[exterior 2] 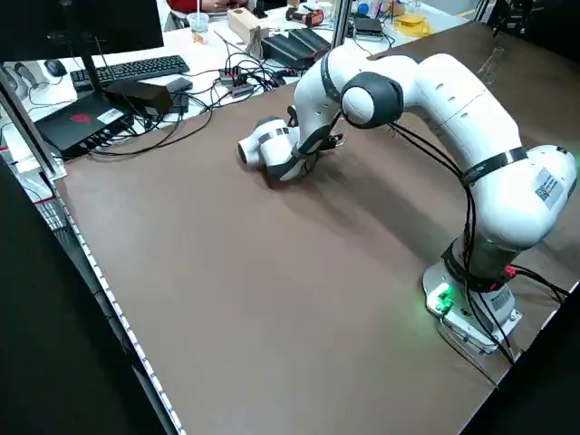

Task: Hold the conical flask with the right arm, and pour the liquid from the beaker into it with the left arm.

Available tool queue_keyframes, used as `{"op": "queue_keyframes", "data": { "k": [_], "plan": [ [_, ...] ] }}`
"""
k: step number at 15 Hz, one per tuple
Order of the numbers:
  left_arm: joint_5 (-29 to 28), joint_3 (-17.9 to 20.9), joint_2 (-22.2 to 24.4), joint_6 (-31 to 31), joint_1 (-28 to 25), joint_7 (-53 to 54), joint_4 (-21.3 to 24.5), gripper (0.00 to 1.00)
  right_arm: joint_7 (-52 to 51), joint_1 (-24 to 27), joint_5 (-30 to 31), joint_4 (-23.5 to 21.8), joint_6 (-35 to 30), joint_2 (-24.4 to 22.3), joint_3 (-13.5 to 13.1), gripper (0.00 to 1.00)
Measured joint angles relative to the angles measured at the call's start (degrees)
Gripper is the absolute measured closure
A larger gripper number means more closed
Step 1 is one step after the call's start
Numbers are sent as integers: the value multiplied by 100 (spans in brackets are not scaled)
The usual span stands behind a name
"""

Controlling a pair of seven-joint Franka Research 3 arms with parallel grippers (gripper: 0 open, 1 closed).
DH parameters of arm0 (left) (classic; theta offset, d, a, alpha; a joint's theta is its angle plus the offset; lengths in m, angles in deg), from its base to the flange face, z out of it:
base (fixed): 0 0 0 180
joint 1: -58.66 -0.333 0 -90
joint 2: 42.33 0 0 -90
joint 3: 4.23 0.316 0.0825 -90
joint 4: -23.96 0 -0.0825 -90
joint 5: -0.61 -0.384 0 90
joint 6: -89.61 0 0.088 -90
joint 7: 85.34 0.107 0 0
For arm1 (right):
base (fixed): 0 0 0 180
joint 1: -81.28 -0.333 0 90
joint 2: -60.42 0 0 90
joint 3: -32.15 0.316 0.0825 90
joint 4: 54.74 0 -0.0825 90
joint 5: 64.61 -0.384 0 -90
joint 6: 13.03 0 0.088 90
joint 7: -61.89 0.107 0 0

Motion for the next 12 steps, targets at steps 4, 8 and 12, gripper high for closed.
{"op": "queue_keyframes", "data": {
  "k": [4, 8, 12],
  "plan": [
    [-9, 50, -1, -6, 7, 0, 1, 1, 1507, -407, 549, 383, -1, -222, 11, 0],
    [-42, 144, -1, -20, 8, 0, 1, 1, 3087, -823, 897, 643, 7, -572, 12, 0],
    [-73, 506, 10, -42, 5, -66, -34, 1, 4407, -1124, 1392, 837, 53, -818, 11, 0]
  ]
}}
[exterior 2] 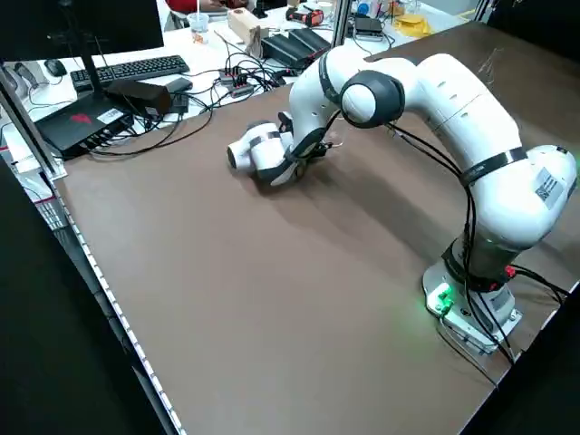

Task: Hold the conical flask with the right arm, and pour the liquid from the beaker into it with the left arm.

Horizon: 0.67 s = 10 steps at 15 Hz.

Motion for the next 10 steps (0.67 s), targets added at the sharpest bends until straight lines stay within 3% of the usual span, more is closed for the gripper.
{"op": "queue_keyframes", "data": {
  "k": [5, 7, 10],
  "plan": [
    [-540, 285, 553, 19, -132, -1984, -140, 1, 1821, -399, 840, 137, 317, -390, 1, 0],
    [-1071, 273, 1190, 42, -133, -3381, -208, 1, 2880, -659, 1246, 146, 334, -669, 2, 0],
    [-1754, 230, 1847, 59, 70, -4621, -216, 1, 3826, -796, 1360, 123, 325, -978, 1, 0]
  ]
}}
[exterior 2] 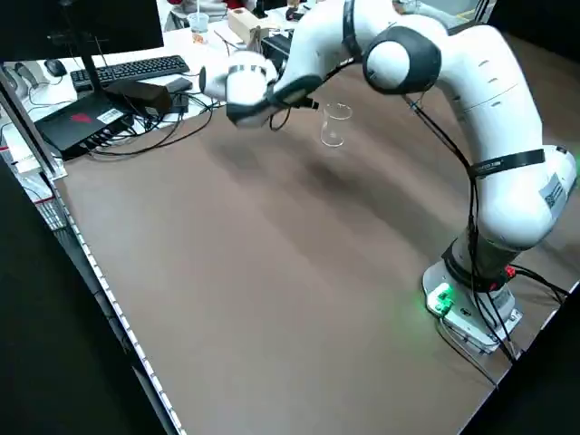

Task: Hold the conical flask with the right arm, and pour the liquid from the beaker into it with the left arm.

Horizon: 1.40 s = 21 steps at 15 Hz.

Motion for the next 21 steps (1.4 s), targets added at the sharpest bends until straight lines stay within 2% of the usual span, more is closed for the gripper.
{"op": "queue_keyframes", "data": {
  "k": [6, 12, 16, 19, 20, 21],
  "plan": [
    [-1043, 8, 1142, -85, 739, -2832, -11, 1, 1629, -264, 223, -116, -20, -626, 1, 0],
    [-2691, 7, 1911, -118, 1327, -6312, -6, 1, 2721, -710, 761, -231, -11, -1106, 4, 0],
    [-3691, 7, 2344, -120, 1681, -8111, 1, 1, 3067, -845, 871, -344, 11, -1499, 6, 0],
    [-4355, 7, 2703, -79, 1962, -9573, 22, 1, 3262, -875, 872, -809, 202, -1966, 10, 0],
    [-4814, 6, 2925, 19, 2171, -10435, 38, 1, 3419, -892, 879, -1394, 517, -2383, 22, 0],
    [-4989, 3, 3051, 65, 2260, -10715, 41, 1, 3452, -893, 902, -1672, 655, -2578, 26, 0]
  ]
}}
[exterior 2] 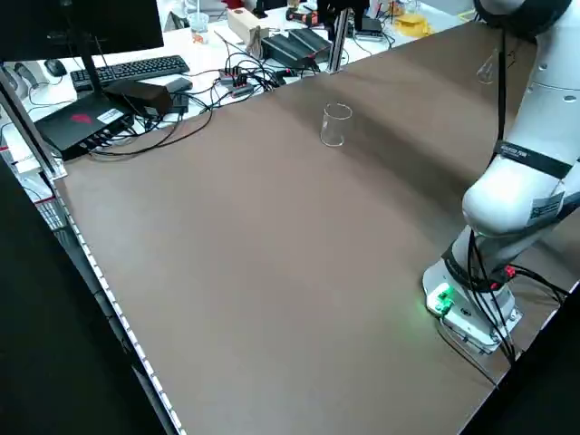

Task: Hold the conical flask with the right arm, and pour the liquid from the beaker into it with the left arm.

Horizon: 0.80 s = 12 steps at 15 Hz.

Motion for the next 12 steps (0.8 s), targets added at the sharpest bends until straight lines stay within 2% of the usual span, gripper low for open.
{"op": "queue_keyframes", "data": {
  "k": [2, 4, 6, 9, 10, 12],
  "plan": [
    [-141, -31, 317, 110, 79, -225, 33, 1, 7, 0, 232, -335, 102, -257, 6, 0],
    [-188, -56, 754, 145, 79, -261, 261, 1, 14, -3, 440, -434, 149, -348, 11, 0],
    [-317, -56, 1263, -17, 73, -261, 750, 1, 28, -2, 497, -434, 198, -360, -11, 0],
    [-547, -99, 1979, -622, 68, -239, 1753, 1, 30, -2, 507, -436, 218, -363, -42, 0],
    [-569, -125, 2104, -717, 66, -239, 1937, 1, 34, -2, 511, -439, 225, -363, -46, 0],
    [-598, -141, 2142, -804, 65, -239, 1991, 1, 59, 25, 519, -450, 231, -363, -64, 0]
  ]
}}
